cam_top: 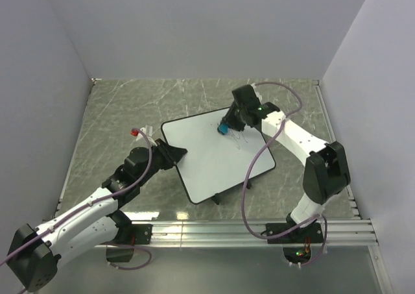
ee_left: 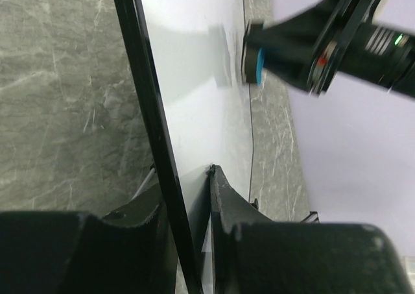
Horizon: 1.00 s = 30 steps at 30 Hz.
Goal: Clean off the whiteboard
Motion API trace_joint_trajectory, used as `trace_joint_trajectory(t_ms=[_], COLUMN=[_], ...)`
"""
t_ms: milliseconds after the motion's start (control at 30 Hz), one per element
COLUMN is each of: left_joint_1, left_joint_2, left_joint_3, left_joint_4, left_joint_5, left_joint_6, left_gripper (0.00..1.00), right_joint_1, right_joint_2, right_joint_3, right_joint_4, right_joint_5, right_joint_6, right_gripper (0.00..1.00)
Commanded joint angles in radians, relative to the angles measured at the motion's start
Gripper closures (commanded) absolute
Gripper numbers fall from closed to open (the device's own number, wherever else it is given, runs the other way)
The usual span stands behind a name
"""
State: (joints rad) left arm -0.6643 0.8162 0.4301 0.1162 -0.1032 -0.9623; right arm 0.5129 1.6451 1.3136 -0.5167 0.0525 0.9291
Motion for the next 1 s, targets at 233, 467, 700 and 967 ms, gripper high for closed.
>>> trace_joint_trajectory(t_ms=[233,467,700,967], left_joint_1=[-0.021,-0.024,-0.031,-0.041], left_joint_2=[0.043,0.037,0.038,0.046], left_joint_3=[-0.036,-0.039,-0.037,-0.037], left_joint_4=[-0.243,-0.239,-0.237,-0.231], left_joint_5=[-0.182,-0.184,-0.185,-0.182], left_joint_6=[0.229,0.229,0.232,0.238], left_gripper=[1.0,1.0,1.0,1.0], right_joint_1=[0.009,-0.017,-0.065,-0.088], right_joint_2=[0.11,-0.008,-0.157,-0.255], right_joint_3=[0.222,-0.006,-0.267,-0.491], right_joint_4=[-0.072,-0.057,-0.028,0.026], right_joint_5=[-0.017,0.026,0.047,0.026], right_joint_6=[0.04,0.005,-0.033,0.002], right_gripper=[1.0,1.0,1.0,1.0])
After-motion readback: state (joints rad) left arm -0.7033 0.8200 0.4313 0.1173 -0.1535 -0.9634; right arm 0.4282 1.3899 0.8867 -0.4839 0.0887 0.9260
